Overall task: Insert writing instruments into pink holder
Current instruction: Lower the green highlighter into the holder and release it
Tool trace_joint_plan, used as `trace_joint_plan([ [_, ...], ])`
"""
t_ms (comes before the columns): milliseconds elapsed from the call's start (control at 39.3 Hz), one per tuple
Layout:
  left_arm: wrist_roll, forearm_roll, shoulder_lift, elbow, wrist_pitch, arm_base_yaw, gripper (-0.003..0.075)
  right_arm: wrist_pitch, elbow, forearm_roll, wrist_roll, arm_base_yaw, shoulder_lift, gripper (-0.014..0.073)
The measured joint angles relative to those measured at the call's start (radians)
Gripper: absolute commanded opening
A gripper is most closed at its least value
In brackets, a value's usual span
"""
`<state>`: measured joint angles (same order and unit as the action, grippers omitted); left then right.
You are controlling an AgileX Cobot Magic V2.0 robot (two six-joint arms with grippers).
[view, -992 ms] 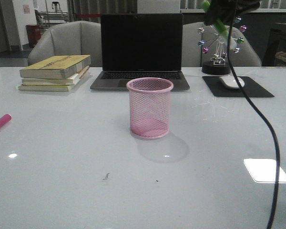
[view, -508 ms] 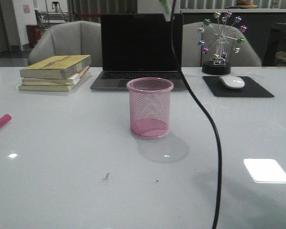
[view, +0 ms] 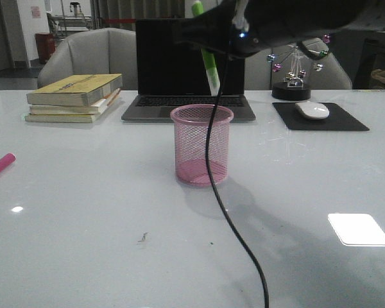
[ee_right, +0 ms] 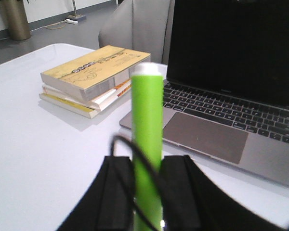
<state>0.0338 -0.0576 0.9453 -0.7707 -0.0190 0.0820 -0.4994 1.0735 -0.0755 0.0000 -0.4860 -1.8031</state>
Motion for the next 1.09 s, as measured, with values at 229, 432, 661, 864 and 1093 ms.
trace_joint_plan([
  [229,0.000,0.000,0.000,0.000,0.000,0.000,0.0426,-0.079,0.000,0.090,0.109,0.000,-0.093,0.0230],
  [432,0.000,0.000,0.000,0.000,0.000,0.000,0.0426,-0.094,0.000,0.113,0.116,0.000,-0.151,0.0230],
  [661,0.000,0.000,0.000,0.000,0.000,0.000,0.0426,-0.155,0.000,0.140,0.116,0.000,-0.160,0.0293],
  [864,0.000,0.000,0.000,0.000,0.000,0.000,0.0426,-0.157,0.000,0.140,0.116,0.000,-0.160,0.0380],
  [1093,0.000,0.000,0.000,0.000,0.000,0.000,0.0426,-0.111,0.000,0.137,0.116,0.000,-0.155,0.0379],
])
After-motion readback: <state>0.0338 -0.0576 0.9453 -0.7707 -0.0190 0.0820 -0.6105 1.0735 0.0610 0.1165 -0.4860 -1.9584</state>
